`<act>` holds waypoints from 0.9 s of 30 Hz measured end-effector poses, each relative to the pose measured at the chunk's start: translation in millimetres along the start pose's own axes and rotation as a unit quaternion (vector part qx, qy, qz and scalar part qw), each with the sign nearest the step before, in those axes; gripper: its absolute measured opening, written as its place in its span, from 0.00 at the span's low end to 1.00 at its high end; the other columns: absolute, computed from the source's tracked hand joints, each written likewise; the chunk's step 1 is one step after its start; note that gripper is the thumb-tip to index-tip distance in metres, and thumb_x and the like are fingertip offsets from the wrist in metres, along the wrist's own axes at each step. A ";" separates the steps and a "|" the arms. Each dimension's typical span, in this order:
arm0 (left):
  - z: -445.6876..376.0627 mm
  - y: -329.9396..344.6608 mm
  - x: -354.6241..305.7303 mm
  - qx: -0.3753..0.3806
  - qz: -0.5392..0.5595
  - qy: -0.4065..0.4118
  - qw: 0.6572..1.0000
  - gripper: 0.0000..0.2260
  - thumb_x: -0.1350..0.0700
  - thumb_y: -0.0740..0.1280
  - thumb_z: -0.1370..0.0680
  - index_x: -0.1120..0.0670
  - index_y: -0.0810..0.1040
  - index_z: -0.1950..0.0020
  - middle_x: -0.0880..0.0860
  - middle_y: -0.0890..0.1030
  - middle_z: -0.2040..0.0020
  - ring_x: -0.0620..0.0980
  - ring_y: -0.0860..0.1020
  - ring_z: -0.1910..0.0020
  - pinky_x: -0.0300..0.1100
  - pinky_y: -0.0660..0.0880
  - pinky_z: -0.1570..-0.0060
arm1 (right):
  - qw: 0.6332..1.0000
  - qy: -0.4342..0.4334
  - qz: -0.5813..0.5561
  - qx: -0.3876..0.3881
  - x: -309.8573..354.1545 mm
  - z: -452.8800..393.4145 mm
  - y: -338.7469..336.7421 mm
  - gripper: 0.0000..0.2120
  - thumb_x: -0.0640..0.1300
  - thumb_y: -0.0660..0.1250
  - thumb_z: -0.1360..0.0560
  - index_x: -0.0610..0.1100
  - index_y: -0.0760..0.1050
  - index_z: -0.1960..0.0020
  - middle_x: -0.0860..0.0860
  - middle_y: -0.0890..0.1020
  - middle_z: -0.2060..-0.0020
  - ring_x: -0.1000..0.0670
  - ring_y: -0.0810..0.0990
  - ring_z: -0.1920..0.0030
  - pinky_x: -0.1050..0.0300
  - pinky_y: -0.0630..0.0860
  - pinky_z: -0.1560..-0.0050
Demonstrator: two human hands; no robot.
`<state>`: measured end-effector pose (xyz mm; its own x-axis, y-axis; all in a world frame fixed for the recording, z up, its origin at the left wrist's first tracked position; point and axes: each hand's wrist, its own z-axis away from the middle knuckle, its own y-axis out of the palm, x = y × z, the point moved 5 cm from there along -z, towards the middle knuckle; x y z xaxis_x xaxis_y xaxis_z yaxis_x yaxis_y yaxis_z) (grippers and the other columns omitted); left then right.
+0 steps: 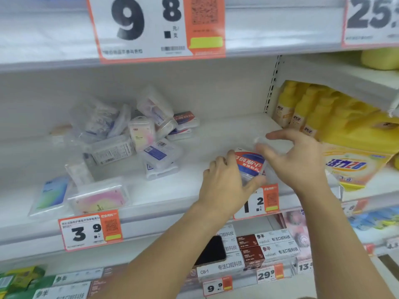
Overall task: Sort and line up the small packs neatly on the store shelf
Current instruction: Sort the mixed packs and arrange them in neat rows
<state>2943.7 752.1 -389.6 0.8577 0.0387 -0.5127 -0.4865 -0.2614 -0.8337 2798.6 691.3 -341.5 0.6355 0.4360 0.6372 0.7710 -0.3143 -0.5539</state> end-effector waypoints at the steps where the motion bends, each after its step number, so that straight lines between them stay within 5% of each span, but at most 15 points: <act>1: -2.1 1.8 -3.0 0.007 -0.009 0.003 1.000 0.37 0.30 0.62 0.29 0.54 0.64 0.30 0.54 0.74 0.41 0.54 0.71 0.42 0.50 0.71 0.42 | 1.000 0.004 0.018 0.021 -3.7 0.9 2.4 0.10 0.51 0.75 0.28 0.47 0.83 0.50 0.57 0.82 0.52 0.55 0.80 0.52 0.68 0.69 0.52; 8: -3.0 -8.5 -6.5 0.089 0.028 0.035 0.995 0.34 0.31 0.66 0.32 0.49 0.66 0.32 0.53 0.76 0.42 0.54 0.72 0.41 0.52 0.72 0.42 | 0.989 0.059 0.088 0.105 -31.0 3.9 13.0 0.11 0.47 0.68 0.24 0.44 0.82 0.45 0.45 0.84 0.45 0.44 0.81 0.48 0.56 0.74 0.52; 13: -4.4 -71.4 40.0 -0.065 -0.048 0.084 0.993 0.21 0.45 0.68 0.26 0.52 0.75 0.36 0.53 0.76 0.39 0.55 0.71 0.38 0.49 0.69 0.38 | 0.991 -0.039 -0.016 -0.125 40.3 11.3 -3.8 0.08 0.39 0.66 0.26 0.43 0.81 0.50 0.47 0.84 0.54 0.48 0.81 0.52 0.56 0.73 0.47; 15: -10.6 -93.4 68.0 -0.083 -0.106 0.061 0.989 0.22 0.47 0.70 0.27 0.53 0.74 0.35 0.54 0.74 0.37 0.56 0.70 0.37 0.48 0.68 0.38 | 0.987 -0.131 -0.072 -0.063 82.5 23.6 20.7 0.07 0.37 0.67 0.27 0.42 0.81 0.51 0.48 0.82 0.55 0.51 0.80 0.54 0.58 0.74 0.49; 19: -19.2 -108.3 115.2 0.071 -0.216 -0.039 0.973 0.30 0.46 0.71 0.28 0.49 0.66 0.28 0.51 0.71 0.34 0.54 0.70 0.35 0.50 0.69 0.38 | 0.976 -0.139 -0.072 0.153 106.2 47.7 91.3 0.19 0.43 0.70 0.28 0.45 0.75 0.38 0.48 0.75 0.43 0.48 0.77 0.45 0.55 0.74 0.45; 22: -18.4 -119.3 126.4 0.094 -0.163 -0.035 0.982 0.25 0.51 0.72 0.28 0.48 0.71 0.32 0.50 0.77 0.38 0.52 0.76 0.42 0.42 0.72 0.44 | 0.970 -0.098 -0.037 0.219 103.4 50.8 120.6 0.26 0.46 0.69 0.27 0.46 0.68 0.30 0.46 0.69 0.36 0.43 0.74 0.38 0.50 0.74 0.42; 25: -12.9 -147.3 129.6 0.026 -0.059 -0.052 0.997 0.10 0.49 0.67 0.23 0.48 0.79 0.43 0.49 0.82 0.47 0.51 0.81 0.50 0.41 0.75 0.53 | 0.962 -0.079 -0.037 0.260 107.7 53.5 138.9 0.30 0.49 0.69 0.26 0.46 0.64 0.27 0.45 0.68 0.35 0.42 0.73 0.37 0.52 0.72 0.39; 27: -0.4 -169.7 138.0 -0.037 0.102 -0.114 0.988 0.09 0.48 0.64 0.21 0.51 0.79 0.49 0.50 0.83 0.52 0.51 0.84 0.60 0.40 0.79 0.59 | 0.958 -0.081 -0.055 0.268 114.5 56.3 147.0 0.30 0.50 0.69 0.26 0.46 0.64 0.27 0.46 0.69 0.34 0.44 0.72 0.36 0.54 0.71 0.39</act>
<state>3144.7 801.4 -318.8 0.6788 0.1912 -0.7090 -0.6255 -0.3551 -0.6947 2982.3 742.5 -380.2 0.5025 0.5807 0.6405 0.6734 0.2018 -0.7112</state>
